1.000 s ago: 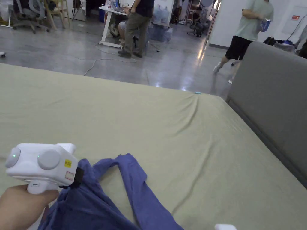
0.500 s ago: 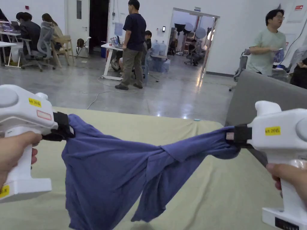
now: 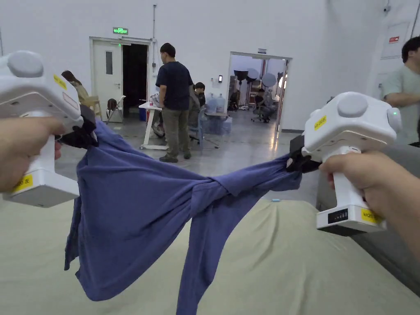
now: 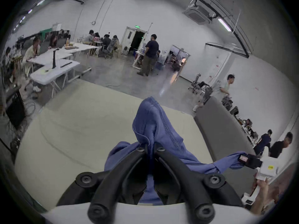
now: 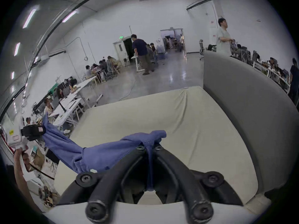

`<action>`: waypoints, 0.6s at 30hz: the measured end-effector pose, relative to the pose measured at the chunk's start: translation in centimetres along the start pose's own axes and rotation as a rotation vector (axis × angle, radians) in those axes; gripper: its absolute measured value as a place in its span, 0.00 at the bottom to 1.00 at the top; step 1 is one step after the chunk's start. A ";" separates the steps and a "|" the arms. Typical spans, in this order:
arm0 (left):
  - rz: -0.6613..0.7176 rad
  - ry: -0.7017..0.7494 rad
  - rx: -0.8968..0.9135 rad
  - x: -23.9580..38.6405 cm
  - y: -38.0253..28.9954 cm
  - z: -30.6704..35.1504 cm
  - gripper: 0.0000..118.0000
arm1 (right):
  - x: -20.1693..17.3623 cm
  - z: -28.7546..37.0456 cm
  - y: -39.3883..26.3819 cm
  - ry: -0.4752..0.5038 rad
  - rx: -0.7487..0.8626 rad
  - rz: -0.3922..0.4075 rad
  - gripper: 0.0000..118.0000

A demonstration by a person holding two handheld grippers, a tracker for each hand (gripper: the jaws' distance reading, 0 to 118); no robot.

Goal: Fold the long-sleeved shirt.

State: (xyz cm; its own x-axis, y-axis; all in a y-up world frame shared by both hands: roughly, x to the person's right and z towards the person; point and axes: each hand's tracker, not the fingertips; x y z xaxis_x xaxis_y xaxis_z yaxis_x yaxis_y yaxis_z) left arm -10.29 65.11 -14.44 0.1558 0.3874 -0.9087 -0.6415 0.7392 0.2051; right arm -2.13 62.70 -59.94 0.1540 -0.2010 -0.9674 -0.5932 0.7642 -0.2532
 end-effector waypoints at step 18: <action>0.102 0.162 -0.442 -12.4 -20.7 -24.2 0.00 | 9.8 -22.8 -21.8 -0.009 -0.391 -0.057 0.00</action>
State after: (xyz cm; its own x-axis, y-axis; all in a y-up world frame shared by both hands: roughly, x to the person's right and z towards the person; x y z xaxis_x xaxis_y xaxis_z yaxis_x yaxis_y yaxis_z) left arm -17.13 31.69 -16.21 -0.0209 0.3289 -0.9441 -0.9107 0.3833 0.1537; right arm -5.68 30.13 -63.86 0.2013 -0.2295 -0.9523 -0.8397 0.4602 -0.2884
